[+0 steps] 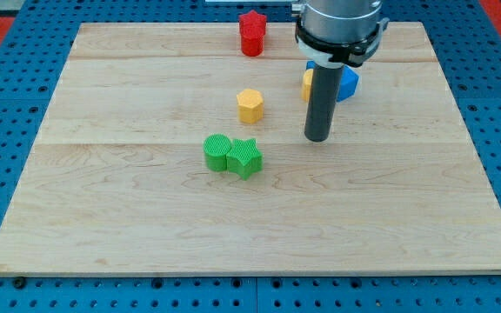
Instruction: Move the yellow heart right to the yellow hexagon
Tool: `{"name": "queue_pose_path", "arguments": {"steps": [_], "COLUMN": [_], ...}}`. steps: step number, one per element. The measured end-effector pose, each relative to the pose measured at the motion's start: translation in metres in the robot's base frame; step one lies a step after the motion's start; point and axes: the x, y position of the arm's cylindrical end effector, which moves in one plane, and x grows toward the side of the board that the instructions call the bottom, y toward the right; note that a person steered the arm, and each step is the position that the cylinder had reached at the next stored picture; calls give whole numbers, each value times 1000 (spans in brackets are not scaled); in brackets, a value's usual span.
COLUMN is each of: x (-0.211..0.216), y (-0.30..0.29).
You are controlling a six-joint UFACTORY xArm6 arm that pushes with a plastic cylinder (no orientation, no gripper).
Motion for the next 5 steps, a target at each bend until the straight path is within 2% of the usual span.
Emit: {"name": "queue_pose_path", "arguments": {"steps": [3,4,5], "x": [-2,-17,-52], "y": [27,39,39]}}
